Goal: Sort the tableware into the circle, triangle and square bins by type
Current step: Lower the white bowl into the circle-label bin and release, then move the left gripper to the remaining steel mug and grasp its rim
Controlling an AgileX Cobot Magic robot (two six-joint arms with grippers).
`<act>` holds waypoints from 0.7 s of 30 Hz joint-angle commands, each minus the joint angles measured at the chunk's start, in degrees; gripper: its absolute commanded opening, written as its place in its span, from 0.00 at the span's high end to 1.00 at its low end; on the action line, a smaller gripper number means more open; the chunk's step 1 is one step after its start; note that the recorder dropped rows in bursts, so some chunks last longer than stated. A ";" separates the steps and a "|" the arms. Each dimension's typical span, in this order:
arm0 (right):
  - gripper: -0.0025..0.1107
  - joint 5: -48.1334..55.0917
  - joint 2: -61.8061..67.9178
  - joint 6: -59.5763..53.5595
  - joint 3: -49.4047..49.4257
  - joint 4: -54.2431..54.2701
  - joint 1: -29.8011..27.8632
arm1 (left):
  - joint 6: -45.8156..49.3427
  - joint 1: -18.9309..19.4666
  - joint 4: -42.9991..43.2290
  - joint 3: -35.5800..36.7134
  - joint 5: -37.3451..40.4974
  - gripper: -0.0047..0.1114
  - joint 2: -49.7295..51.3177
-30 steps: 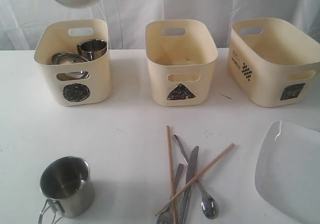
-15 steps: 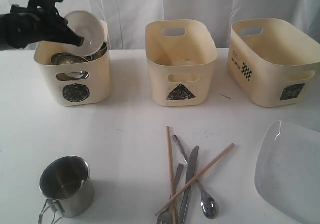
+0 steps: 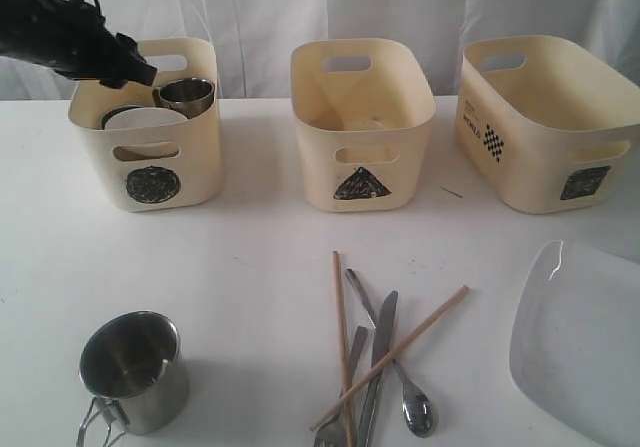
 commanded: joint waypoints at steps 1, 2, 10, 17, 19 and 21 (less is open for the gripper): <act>0.98 -0.14 -0.37 0.33 -0.05 -0.32 -0.21 | -7.40 -0.09 -3.36 -0.03 32.28 0.45 -6.36; 0.98 -0.14 -0.37 0.33 -0.05 -0.32 -0.21 | -7.53 -0.09 -5.02 -0.03 37.81 0.45 -6.63; 0.98 -0.14 -0.37 0.33 -0.05 -0.32 -0.21 | -4.59 -0.09 -10.53 10.69 50.81 0.45 -6.63; 0.98 -0.14 -0.37 0.33 -0.05 -0.32 -0.21 | 5.83 -0.09 -12.59 20.34 36.23 0.45 -6.63; 0.98 -0.14 -0.37 0.33 -0.05 -0.32 -0.21 | 8.44 -0.09 -14.70 21.85 35.96 0.45 -6.63; 0.98 -0.14 -0.37 0.33 -0.05 -0.32 -0.21 | 11.48 -0.09 -17.96 23.18 36.28 0.45 -6.63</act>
